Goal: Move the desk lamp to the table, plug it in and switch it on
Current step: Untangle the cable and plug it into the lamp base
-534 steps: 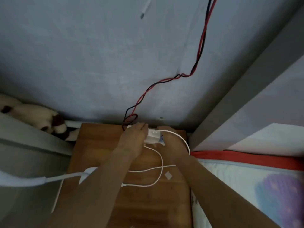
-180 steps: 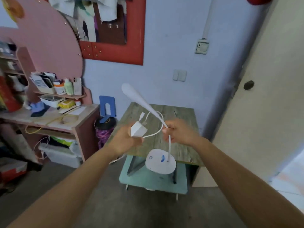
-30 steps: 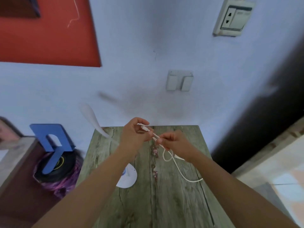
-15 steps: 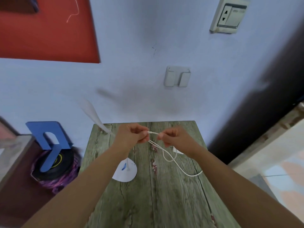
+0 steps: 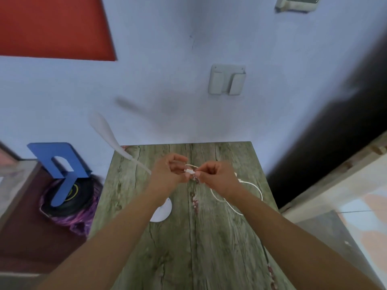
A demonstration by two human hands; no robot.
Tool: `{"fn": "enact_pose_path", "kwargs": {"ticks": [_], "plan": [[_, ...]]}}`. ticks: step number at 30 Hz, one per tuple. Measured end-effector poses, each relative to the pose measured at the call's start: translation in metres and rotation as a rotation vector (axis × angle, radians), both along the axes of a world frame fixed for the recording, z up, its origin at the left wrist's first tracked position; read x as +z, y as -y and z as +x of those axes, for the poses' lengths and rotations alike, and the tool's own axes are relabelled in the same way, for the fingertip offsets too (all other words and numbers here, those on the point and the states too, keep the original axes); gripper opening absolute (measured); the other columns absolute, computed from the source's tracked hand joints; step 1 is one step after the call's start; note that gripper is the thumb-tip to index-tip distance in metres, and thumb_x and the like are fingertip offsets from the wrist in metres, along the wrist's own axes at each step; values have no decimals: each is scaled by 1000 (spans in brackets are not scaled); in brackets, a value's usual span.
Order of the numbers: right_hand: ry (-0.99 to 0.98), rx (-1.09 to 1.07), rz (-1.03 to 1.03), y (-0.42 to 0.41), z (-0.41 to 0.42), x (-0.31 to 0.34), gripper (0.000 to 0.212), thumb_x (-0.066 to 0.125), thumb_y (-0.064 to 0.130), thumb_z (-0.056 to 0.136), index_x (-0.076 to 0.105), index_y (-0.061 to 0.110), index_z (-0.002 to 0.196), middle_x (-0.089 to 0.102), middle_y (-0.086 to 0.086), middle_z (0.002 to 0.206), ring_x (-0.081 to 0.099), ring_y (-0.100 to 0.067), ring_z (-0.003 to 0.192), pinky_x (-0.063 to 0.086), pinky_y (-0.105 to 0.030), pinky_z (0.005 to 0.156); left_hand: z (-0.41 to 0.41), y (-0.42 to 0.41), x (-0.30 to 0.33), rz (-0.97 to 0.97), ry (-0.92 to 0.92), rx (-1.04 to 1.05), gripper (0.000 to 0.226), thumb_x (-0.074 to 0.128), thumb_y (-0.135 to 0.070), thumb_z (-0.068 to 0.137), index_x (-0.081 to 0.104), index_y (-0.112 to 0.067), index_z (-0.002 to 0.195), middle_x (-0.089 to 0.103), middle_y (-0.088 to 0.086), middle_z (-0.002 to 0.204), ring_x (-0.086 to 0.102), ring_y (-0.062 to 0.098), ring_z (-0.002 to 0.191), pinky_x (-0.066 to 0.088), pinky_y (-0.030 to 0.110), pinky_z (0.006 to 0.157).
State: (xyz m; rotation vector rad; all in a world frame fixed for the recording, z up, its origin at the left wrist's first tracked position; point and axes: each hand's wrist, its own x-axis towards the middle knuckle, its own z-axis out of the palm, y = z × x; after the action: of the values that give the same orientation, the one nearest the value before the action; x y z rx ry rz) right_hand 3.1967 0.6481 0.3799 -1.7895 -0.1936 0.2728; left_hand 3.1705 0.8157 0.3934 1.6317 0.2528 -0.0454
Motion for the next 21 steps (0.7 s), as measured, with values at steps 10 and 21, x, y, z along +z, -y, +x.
{"fn": "enact_pose_path", "kwargs": {"ticks": [10,21], "plan": [[21,-61,-216,-1,-7,-57,5,70,12,81,73,10,77,68,-4,66,57,-9,58,49,-25,63,-24,-6,-60,130,-158,-19,30,68,2,78,62,-9,105,68,5,93,65,17,88,53,25,79],[22,-65,-308,-30,-39,-103,10,68,11,81,72,16,73,59,13,58,51,4,50,39,-8,52,-61,-51,-114,445,-277,75,11,69,-8,77,67,-13,67,63,-3,60,61,21,65,52,29,68]]}}
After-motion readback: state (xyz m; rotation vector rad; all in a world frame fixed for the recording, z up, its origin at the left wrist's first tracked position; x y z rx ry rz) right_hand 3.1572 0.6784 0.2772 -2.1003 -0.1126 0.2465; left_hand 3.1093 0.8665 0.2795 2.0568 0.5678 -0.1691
